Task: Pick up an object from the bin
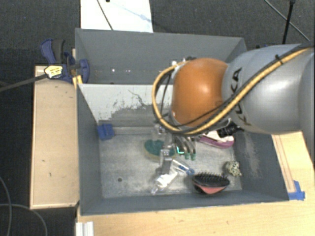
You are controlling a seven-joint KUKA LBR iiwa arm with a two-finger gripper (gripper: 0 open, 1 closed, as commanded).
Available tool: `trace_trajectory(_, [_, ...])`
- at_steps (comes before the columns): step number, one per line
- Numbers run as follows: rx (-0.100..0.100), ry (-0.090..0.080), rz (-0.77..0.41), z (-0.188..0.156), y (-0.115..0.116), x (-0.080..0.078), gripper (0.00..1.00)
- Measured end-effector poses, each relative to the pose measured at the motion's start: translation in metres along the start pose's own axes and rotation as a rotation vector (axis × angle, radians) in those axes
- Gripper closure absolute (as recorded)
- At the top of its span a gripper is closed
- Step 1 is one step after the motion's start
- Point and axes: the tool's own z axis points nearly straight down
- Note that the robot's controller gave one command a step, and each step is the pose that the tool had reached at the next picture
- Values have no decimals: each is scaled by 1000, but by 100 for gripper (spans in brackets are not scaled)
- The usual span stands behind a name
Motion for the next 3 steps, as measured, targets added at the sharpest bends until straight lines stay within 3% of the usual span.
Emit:
trace_trajectory(1, [3,-2,-56,84,-58,-39,0])
trace_trajectory(2, [-1,-7,-56,79,-54,-40,100])
trace_trajectory(3, [-1,-17,-62,-36,-51,-39,100])
